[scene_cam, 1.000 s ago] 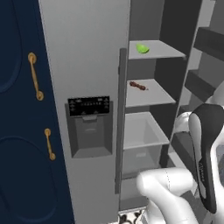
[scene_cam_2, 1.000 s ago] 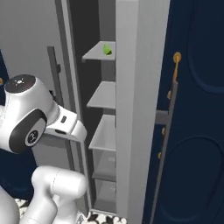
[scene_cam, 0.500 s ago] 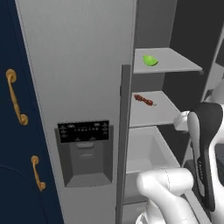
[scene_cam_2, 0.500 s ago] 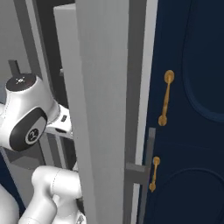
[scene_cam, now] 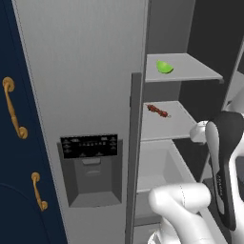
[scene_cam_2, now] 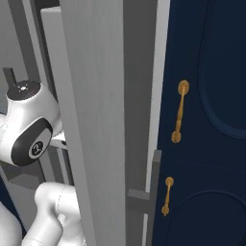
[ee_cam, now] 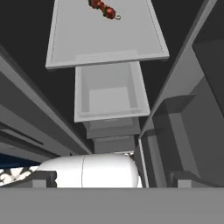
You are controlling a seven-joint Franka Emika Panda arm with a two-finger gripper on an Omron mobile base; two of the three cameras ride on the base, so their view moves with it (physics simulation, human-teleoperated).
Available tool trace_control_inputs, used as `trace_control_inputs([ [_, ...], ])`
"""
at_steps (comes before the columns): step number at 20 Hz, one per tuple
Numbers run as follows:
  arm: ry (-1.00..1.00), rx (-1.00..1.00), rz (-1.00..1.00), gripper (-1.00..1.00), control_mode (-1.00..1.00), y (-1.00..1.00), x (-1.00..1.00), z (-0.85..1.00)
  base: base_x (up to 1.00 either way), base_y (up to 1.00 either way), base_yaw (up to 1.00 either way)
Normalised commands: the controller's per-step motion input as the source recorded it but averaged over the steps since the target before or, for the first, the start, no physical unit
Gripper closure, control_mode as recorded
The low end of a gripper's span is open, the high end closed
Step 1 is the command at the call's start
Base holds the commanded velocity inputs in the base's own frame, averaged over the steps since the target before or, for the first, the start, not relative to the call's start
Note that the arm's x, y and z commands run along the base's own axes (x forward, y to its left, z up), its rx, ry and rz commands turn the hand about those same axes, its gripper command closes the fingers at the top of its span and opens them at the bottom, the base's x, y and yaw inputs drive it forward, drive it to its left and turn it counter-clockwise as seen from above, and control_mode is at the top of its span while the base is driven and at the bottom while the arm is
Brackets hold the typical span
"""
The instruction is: Grab a lemon wedge from the fridge and one ice cube from the ice bowl, and put them in the glass of lemonade.
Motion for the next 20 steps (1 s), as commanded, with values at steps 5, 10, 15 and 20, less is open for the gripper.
trace_control_inputs([
  [5,0.00,0.00,0.00,-1.00,1.00,0.00,0.00,0.00,0.34,0.05,0.00],
  [10,-0.02,0.00,0.00,-1.00,-1.00,0.24,0.02,0.03,0.00,0.00,0.00],
  [15,-0.06,0.03,0.00,-1.00,-1.00,0.29,0.00,0.08,0.00,0.00,0.00],
  [20,-0.27,0.05,0.00,-1.00,-1.00,0.02,0.01,0.70,0.00,0.00,0.00],
])
